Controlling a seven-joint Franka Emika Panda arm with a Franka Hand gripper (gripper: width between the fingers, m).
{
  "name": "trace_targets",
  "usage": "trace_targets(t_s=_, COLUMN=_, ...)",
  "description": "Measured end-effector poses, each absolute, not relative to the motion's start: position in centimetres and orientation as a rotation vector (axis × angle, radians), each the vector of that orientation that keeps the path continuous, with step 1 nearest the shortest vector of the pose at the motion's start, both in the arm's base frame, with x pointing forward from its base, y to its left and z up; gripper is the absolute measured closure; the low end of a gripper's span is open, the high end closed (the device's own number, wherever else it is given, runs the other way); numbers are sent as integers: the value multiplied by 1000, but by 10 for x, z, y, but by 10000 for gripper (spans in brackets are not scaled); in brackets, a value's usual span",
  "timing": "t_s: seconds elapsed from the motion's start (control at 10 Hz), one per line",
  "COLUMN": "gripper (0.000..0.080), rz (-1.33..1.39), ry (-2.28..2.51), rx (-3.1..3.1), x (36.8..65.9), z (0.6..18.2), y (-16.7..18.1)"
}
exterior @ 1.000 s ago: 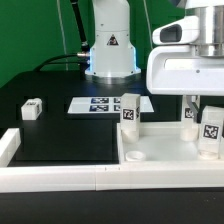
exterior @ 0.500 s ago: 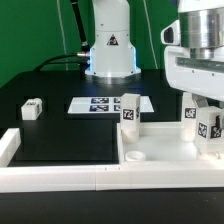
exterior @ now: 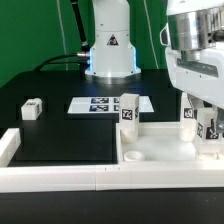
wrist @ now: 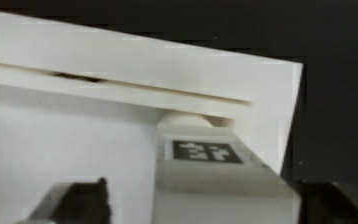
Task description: Assemble square table
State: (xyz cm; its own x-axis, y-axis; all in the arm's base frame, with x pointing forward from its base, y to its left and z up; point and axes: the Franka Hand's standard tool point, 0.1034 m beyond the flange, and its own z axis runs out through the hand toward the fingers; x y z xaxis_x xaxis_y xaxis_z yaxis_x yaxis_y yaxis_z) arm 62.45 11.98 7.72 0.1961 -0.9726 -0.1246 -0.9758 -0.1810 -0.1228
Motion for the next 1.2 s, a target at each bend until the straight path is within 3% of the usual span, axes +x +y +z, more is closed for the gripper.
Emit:
trace_targets(t_s=0.1, gripper=260, rz=-59, ry=1685, rx=-2466, x=626, z=77, y=126)
trace_targets(t_s=0.2, gripper=173, rz=-109, ry=1443, rx=-2639, x=625, z=77, y=133)
trace_targets(t_s=0.3, gripper=157, rz=-119, ry=1308, rx=-2714, x=624, z=77, y=136)
trace_targets(t_s=0.5, gripper=151, rz=-133, ry=1130, rx=-2799, x=625, z=77, y=133)
trace_targets(t_s=0.9, gripper=150, rz=-215, ry=313, rx=-3054, x=633, z=79, y=111)
trace_targets(t_s=1.2, gripper=176, rz=-229, ry=372, rx=-3041, x=635, z=80, y=111)
